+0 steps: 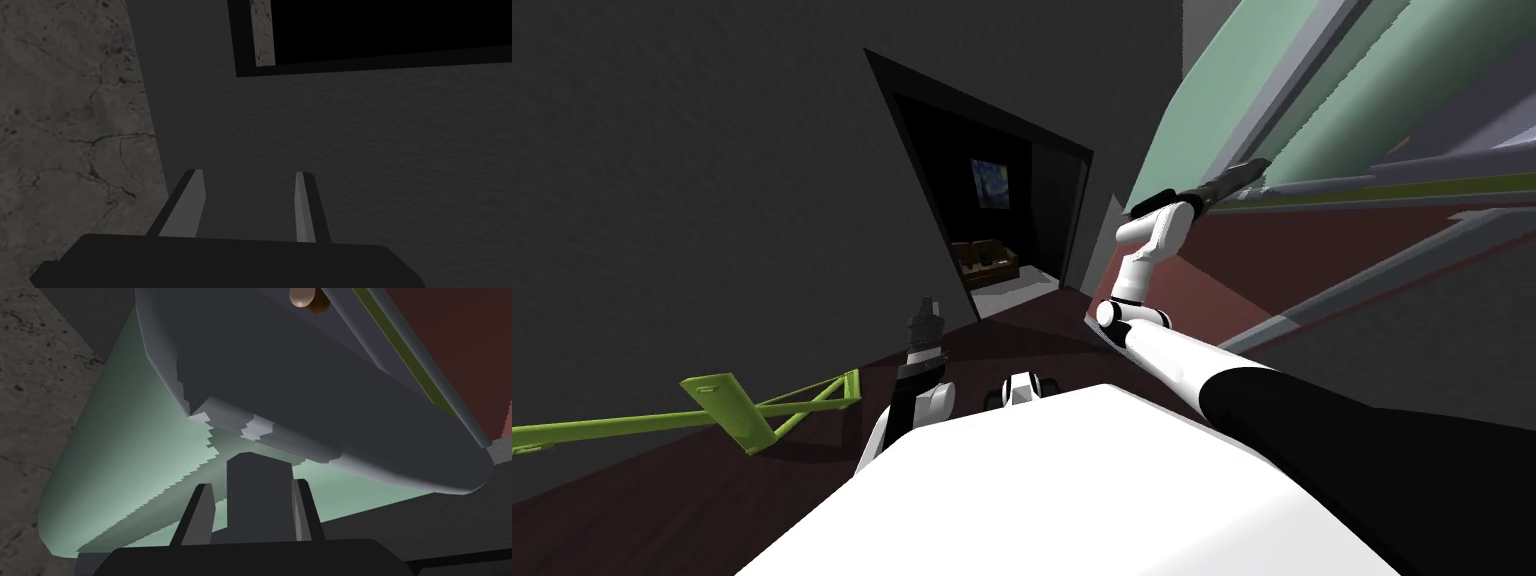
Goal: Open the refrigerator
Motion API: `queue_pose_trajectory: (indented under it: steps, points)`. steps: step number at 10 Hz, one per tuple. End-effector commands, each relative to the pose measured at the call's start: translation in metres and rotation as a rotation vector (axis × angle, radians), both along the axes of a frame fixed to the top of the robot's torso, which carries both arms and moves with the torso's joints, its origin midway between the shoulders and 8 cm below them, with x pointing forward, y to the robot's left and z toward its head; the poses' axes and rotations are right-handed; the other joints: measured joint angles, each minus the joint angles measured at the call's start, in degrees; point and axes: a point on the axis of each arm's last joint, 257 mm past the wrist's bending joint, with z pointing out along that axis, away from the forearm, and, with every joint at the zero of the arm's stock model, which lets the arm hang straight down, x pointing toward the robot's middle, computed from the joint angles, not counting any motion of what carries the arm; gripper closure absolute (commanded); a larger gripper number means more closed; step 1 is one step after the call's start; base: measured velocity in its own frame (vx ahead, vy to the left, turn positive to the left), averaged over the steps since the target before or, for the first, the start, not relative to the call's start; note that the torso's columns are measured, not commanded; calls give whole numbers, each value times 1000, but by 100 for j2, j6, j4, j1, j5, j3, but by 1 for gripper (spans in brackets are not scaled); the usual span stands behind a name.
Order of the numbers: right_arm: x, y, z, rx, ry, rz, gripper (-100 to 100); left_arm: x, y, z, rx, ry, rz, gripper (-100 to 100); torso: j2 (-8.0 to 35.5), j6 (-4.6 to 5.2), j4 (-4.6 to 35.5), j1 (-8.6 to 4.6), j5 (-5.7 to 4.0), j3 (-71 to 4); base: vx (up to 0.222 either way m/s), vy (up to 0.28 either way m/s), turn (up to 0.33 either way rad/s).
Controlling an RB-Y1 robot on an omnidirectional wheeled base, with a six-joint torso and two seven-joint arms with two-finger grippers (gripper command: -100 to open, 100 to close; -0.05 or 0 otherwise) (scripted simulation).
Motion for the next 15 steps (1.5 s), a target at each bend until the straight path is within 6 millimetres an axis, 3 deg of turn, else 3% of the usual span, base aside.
queue_pose_trajectory:
  steps: [1, 6, 7, 8, 9, 12, 15]
  points:
    - [-19, -3, 6, -17, -3, -56, 100, 0, 0, 0, 0, 0, 0, 0, 0, -11, 0, -28, 5, -13, 203, 125, 21]
    - [-61, -8, 10, -24, -7, -175, 100, 0, 0, 0, 0, 0, 0, 0, -12, -21, 1, -29, 20, -33, 209, 139, 10]
    - [-61, -8, 10, -24, -7, -175, 100, 0, 0, 0, 0, 0, 0, 0, -12, -13, 5, -34, 17, -29, 178, 102, -5]
    - [-75, -9, 11, -26, -9, -215, 100, 0, 0, 0, 0, 0, 0, 0, -11, -12, 7, -40, 20, -31, 218, 81, 8]
    - [-75, -8, 10, 1, 2, -216, -100, 0, 0, 0, 0, 0, 0, 0, -20, -6, 10, -43, 26, -38, 92, 21, 77]
    - [-85, -2, 27, 1, 2, -237, -100, 0, 0, 0, 0, 0, 0, 0, 76, 23, 15, -44, -42, 61, -40, -42, 85]
    - [-96, 3, 43, 2, 2, -257, -100, 0, 0, 0, 0, 0, 0, 0, 56, 29, 39, -25, 14, 23, -17, -34, 51]
